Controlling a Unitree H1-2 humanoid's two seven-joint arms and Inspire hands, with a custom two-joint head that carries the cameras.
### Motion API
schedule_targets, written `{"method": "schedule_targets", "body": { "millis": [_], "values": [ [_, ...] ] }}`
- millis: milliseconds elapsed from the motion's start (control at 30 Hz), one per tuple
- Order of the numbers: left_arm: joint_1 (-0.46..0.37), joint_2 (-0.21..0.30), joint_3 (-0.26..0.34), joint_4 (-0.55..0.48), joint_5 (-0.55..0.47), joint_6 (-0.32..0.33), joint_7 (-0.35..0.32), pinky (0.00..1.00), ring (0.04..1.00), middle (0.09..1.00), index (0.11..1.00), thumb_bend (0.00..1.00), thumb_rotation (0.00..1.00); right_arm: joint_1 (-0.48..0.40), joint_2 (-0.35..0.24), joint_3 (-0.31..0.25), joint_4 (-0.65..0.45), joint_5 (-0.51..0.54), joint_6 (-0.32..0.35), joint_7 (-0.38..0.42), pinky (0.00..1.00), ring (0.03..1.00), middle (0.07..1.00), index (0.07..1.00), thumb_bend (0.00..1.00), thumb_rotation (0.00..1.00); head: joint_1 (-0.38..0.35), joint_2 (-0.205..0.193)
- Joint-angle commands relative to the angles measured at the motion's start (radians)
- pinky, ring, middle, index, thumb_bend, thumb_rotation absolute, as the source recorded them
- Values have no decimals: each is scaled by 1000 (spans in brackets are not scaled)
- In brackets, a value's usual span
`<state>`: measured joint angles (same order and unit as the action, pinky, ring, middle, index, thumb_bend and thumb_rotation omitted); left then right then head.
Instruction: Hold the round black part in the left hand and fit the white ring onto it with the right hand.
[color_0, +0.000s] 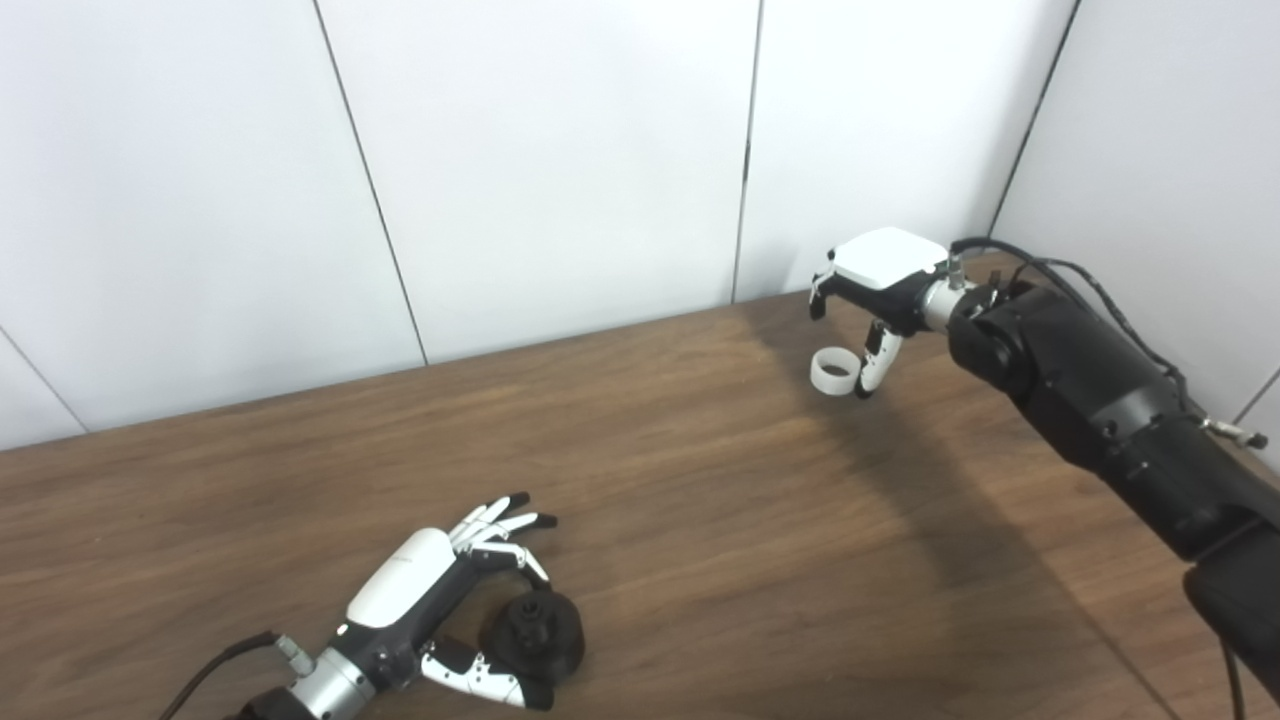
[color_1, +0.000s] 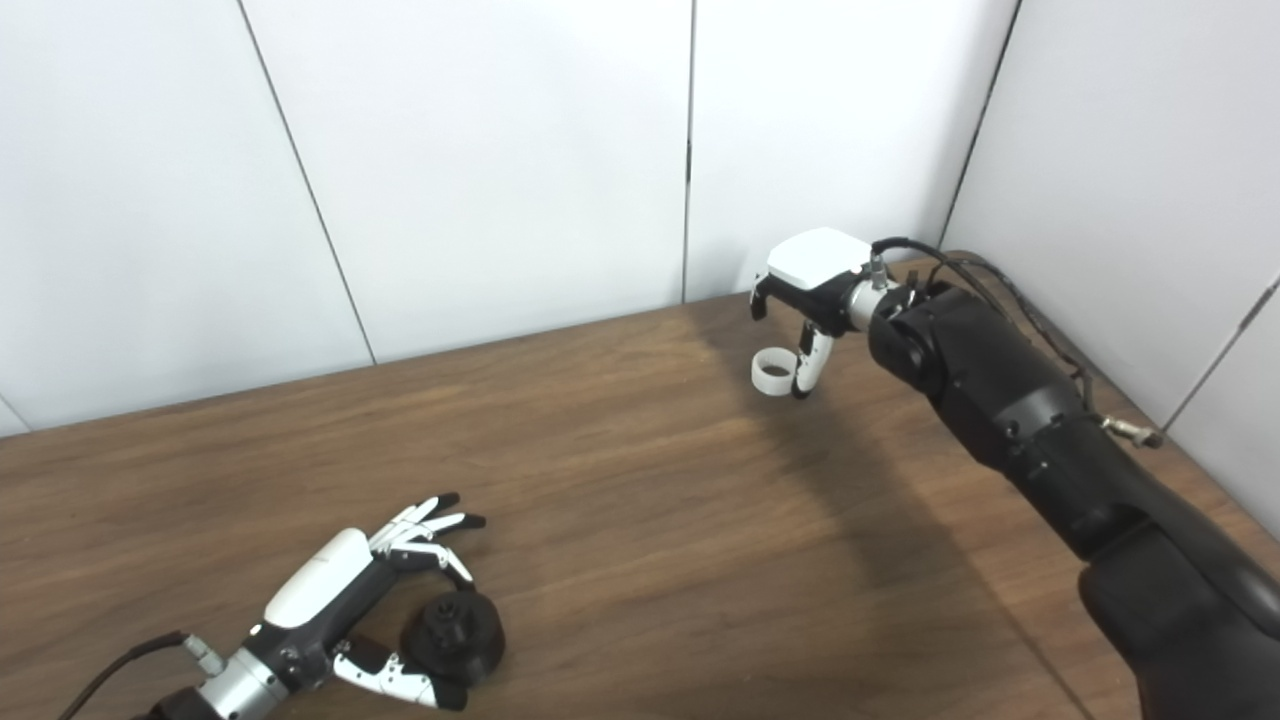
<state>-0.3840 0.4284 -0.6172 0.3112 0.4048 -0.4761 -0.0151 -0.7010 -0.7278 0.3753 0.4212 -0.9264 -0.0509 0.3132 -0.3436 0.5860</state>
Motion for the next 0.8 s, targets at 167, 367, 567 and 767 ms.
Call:
{"method": "schedule_targets", "body": {
  "millis": [167,367,567,767],
  "values": [
    [40,17,-14,-4,27,6,-42,1000,1000,891,481,524,57,-37,-22,-20,-29,14,-11,-26,955,962,878,698,907,253,4,8],
    [46,15,-4,-13,31,6,-51,1000,1000,890,481,524,56,-24,-22,-15,-31,18,-17,-31,953,962,876,693,904,248,8,15],
    [57,13,13,-30,33,6,-68,1000,1000,890,481,524,56,-12,-21,-12,-34,11,-25,-33,937,955,873,683,902,235,11,27],
    [66,8,29,-51,40,7,-86,1000,1000,891,481,524,57,-7,-22,-4,-26,1,-30,-26,935,955,875,674,898,242,19,39]
  ]
}}
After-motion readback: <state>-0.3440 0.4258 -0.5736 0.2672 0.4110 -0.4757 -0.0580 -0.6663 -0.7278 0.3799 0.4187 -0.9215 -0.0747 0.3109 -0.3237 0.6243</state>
